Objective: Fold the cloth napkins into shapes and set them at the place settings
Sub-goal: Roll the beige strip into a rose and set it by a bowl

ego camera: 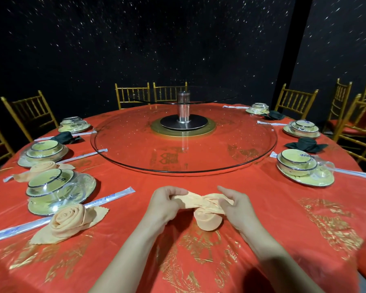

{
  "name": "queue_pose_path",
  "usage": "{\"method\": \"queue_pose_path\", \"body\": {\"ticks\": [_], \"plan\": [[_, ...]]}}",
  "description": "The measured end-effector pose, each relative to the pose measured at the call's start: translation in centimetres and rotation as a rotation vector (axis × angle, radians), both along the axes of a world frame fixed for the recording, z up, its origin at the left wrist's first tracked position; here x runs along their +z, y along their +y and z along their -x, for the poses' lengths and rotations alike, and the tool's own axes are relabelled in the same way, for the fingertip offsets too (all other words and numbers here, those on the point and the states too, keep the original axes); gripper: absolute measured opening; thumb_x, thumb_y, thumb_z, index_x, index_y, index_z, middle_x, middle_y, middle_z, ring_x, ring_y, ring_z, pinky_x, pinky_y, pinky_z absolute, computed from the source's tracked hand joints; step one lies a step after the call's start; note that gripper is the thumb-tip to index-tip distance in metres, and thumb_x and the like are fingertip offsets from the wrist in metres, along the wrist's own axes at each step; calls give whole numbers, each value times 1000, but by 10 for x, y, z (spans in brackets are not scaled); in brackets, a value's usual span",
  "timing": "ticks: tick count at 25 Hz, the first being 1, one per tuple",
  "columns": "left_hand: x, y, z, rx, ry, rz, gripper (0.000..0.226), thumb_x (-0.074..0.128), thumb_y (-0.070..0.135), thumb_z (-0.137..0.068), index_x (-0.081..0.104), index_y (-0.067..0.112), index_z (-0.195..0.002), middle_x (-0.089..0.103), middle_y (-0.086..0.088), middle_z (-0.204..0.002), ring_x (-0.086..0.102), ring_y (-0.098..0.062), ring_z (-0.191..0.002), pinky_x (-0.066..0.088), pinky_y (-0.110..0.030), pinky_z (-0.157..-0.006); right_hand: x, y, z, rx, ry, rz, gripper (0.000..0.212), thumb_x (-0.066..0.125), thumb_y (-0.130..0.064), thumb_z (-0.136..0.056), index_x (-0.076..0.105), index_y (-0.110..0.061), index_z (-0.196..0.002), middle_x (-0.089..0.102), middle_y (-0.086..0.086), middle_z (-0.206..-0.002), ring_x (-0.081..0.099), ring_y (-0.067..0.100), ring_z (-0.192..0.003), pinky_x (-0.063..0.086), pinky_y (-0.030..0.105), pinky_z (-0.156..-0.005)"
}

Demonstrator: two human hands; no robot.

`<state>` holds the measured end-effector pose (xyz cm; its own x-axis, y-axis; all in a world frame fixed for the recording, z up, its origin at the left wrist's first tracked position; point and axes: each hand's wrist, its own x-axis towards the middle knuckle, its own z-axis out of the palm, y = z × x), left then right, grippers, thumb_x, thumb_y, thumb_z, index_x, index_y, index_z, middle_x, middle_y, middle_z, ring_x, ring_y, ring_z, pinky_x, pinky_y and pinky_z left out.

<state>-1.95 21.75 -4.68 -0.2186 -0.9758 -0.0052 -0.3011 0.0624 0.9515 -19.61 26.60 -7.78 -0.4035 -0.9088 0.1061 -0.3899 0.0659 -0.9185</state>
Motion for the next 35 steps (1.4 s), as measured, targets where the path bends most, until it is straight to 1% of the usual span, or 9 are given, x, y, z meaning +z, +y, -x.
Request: {"method": "queue_pose_path", "body": {"ticks": [6, 10, 12, 17, 20, 24, 28, 33, 35], "plan": [[-13, 13, 26, 61, 206, -28, 33, 49, -8, -83, 68, 16, -69, 69, -4, -77, 62, -19, -74, 49, -29, -69, 4, 10, -8, -30, 213, 134, 40, 51, 2, -85, 53, -36, -75, 61, -8, -76, 53, 10, -70, 40, 25, -67], [-24, 24, 42, 85, 158, -14, 13, 66, 18, -84, 67, 24, -73, 67, 3, -78, 60, -14, -75, 47, -30, -69, 3, 23, -3, -52, 152, 138, 36, 62, -6, -80, 67, -36, -62, 70, -11, -79, 62, 4, -82, 44, 21, -76], [-27, 29, 44, 38, 118, 38, 24, 63, 5, -81, 64, 29, -82, 66, -2, -96, 63, -18, -87, 49, -31, -81, 0, 22, 2, -89, 40, 123, 23, 72, -18, -78, 71, -33, -60, 72, -14, -75, 66, 4, -79, 49, 28, -76], [-21, 34, 31, -108, -25, 192, 43, 56, -13, -81, 60, 8, -118, 44, 0, -115, 51, 1, -98, 28, 6, -81, -4, 21, 5, -67, 16, 136, 35, 74, -9, -78, 69, -42, -66, 70, -12, -84, 66, 9, -85, 49, 28, -82], [-24, 29, 23, -116, 78, 99, 42, 58, -15, -77, 62, 7, -112, 47, -3, -118, 54, 3, -93, 38, -2, -81, -14, 19, 8, -86, 65, 111, 49, 73, -9, -79, 65, -51, -56, 67, -14, -81, 65, 12, -83, 48, 30, -81], [-35, 24, 17, -107, 184, -107, 42, 60, 9, -55, 66, 25, -93, 58, -11, -122, 60, -19, -98, 46, -19, -79, -29, 17, 14, -123, 54, 78, 44, 73, -13, -79, 67, -51, -59, 71, -9, -85, 66, 14, -85, 51, 36, -85], [-43, 20, 17, -108, 149, -105, 34, 65, 0, -69, 67, 23, -94, 58, -9, -121, 61, -23, -103, 46, -22, -81, -25, 20, 13, -109, 11, 77, 38, 72, -10, -80, 67, -43, -62, 72, -14, -80, 66, 12, -83, 51, 35, -84], [-42, 24, 27, -153, -120, 216, 38, 54, -8, -86, 60, 7, -120, 42, 1, -114, 50, -4, -98, 28, 6, -77, 6, 25, 16, 30, 457, -47, 29, 66, -14, -81, 52, -37, -89, 56, -12, -91, 53, 12, -83, 36, 26, -71], [-38, 25, 30, -171, -149, 287, 39, 52, -8, -87, 58, 5, -123, 39, 1, -115, 46, 11, -86, 25, 9, -73, 22, 19, 22, 125, 427, -122, 27, 63, -14, -81, 56, -33, -99, 55, -10, -91, 53, 12, -84, 37, 24, -72]]}}
